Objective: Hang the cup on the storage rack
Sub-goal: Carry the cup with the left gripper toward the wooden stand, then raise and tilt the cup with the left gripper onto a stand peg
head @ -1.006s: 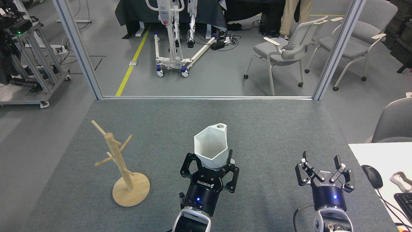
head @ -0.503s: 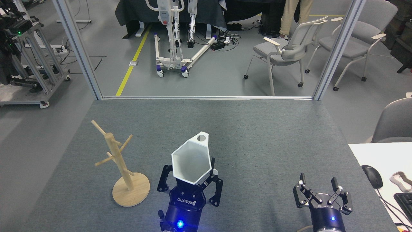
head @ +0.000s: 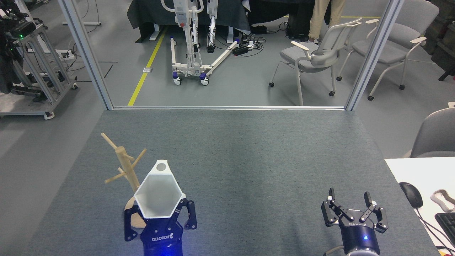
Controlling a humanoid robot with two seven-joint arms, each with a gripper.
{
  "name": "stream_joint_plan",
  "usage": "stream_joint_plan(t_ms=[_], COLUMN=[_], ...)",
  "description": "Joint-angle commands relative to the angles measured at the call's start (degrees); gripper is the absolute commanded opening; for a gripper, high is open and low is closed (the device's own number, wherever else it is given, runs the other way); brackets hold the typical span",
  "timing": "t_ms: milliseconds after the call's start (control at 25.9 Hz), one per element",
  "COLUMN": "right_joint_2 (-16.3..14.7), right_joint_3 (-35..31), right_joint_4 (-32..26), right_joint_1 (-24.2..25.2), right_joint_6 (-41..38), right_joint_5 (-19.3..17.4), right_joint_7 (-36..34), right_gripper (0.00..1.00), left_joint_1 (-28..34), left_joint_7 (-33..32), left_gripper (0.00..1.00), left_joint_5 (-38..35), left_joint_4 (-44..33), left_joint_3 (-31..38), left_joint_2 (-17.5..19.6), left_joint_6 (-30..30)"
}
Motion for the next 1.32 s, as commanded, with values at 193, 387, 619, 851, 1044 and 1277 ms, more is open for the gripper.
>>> stream_joint_plan(t_ms=[193,387,619,851,1044,1277], right_joint_2=[1.19,1.28,0.66,0.40,0.31,0.31], right_joint_3=[0.16,0.16,-0.10,-0.28,-0.72,-0.72], right_joint_4=[-3.98,-3.72,-3.28,-3.28,-3.28,-3.37], right_joint_1=[1.43,1.26,1.08,0.82,0.99,1.08], right_joint_6=[-0.08,-0.08,-0.96,-3.95,-3.95,-4.03], right_joint_5=[0.01,0.10,0.10,0.10,0.10,0.10], right_joint_7=[4.29,4.29,4.20,4.11,4.11,4.11], right_gripper=[0.99,0.99,0.99,0.99,0.99,0.99], left_joint_1=[0.19,0.46,1.77,1.95,1.69,1.51], left_joint_7=[-7.78,-14.37,-16.30,-16.39,-16.48,-16.92], left_gripper=[0.17,0.19,0.27,0.28,0.26,0.25], left_joint_5=[0.18,0.09,0.01,0.09,0.44,0.62], left_joint_4=[1.37,1.37,1.02,0.67,2.42,3.48], left_joint_3=[2.01,5.53,7.82,7.99,8.87,10.28], left_joint_2=[1.69,2.83,4.06,4.50,4.94,6.52], left_joint_6=[7.82,7.82,7.82,7.82,7.82,7.82])
